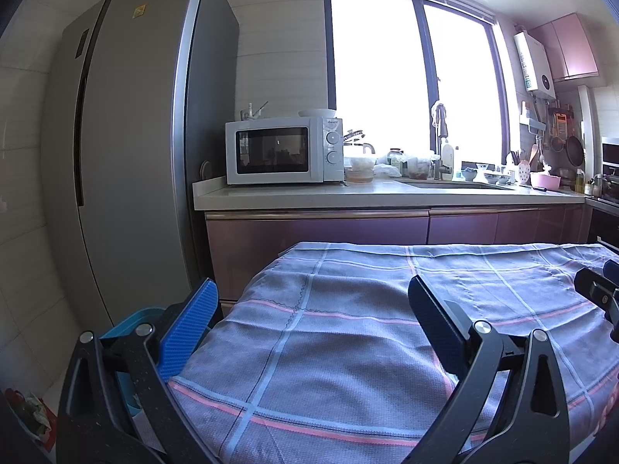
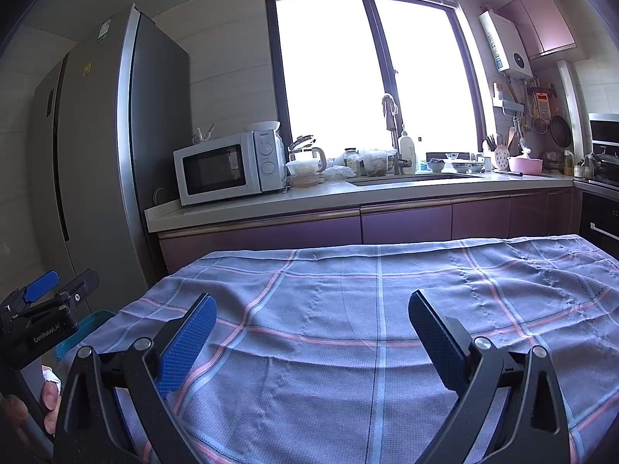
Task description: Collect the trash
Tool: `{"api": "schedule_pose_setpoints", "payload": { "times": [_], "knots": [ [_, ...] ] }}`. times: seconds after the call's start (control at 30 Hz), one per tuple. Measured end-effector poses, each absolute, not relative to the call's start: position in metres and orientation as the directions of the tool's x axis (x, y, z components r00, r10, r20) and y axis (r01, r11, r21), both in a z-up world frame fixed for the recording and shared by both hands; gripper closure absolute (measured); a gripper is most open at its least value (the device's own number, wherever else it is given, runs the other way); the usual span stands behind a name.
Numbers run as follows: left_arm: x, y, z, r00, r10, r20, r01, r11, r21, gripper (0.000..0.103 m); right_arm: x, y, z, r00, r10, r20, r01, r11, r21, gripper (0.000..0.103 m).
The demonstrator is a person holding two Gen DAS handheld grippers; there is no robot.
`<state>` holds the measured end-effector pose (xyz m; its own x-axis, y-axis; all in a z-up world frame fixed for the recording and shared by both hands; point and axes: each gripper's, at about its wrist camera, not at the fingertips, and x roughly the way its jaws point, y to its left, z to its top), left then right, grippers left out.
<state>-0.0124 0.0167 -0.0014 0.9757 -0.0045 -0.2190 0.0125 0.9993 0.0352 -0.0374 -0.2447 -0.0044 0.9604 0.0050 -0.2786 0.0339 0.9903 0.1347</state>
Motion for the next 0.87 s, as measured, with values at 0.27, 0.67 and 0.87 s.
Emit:
{"api": "schedule_pose_setpoints", "payload": {
  "times": [0.27, 0.67, 0.87],
  "knots": [
    [-0.010, 0.016, -0.002, 0.973, -0.013, -0.230, 0.022, 0.999, 0.034, 0.006, -0.036, -0.248, -0.007, 0.960, 0.005, -0.281, 0.037, 0.989, 0.141, 0.007],
    [0.022, 0.006, -0.012, 0.916, -0.090, -0.391, 0.108, 0.994, 0.022, 0.006, -0.030, -0.259, -0.007, 0.951, 0.013, -0.309, 0.036, 0.987, 0.154, 0.007],
    [0.098, -0.012, -0.033, 0.781, -0.156, -0.605, 0.174, 0.984, -0.028, 0.006, 0.015, -0.292, -0.016, 0.865, -0.031, -0.500, 0.107, 0.987, 0.124, 0.007]
  ]
}}
